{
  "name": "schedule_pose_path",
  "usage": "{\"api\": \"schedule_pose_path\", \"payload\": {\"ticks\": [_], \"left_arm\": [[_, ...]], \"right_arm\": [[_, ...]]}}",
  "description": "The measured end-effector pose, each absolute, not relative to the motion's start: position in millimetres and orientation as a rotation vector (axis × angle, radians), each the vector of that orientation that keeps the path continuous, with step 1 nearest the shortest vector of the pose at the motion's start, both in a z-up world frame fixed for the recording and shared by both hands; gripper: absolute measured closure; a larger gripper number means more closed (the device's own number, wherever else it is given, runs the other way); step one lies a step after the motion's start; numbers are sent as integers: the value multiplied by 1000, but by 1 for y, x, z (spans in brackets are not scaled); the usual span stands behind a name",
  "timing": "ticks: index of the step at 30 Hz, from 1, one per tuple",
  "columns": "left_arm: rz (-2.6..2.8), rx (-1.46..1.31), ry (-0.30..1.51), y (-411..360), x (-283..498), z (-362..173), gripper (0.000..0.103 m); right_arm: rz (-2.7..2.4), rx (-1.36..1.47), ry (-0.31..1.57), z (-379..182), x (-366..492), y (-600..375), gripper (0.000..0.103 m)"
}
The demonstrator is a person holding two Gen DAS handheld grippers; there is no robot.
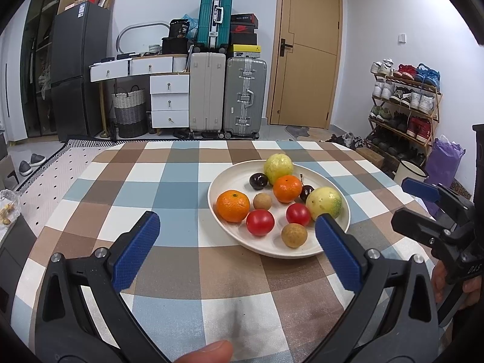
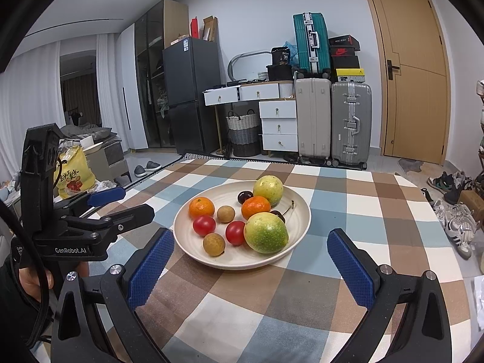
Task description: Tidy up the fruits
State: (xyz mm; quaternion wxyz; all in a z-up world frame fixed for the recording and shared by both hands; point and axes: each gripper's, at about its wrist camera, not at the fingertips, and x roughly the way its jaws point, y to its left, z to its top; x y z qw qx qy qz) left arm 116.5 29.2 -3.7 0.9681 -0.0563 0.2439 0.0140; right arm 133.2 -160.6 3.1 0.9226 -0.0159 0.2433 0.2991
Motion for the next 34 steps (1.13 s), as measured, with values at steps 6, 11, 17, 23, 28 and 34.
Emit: {"api": "schedule_pose_path", "payload": {"ticks": [6,11,17,23,28,34], "left_arm": [[28,-112,493,29,117,-4,1],[28,-112,492,28,116,-4,1],[28,-111,492,29,116,-4,1],[28,-111,492,28,116,-4,1],[28,-110,490,28,116,-4,1],[24,-103,480,27,116,-3,1]], "right_arm": [[614,-33,499,3,133,-161,0],[614,-34,498,3,133,-160,0],[614,-34,498,3,133,-160,0],[614,-34,499,3,133,-160,0],[614,-34,499,3,133,-160,0],[614,-35,498,3,133,-160,0]]}}
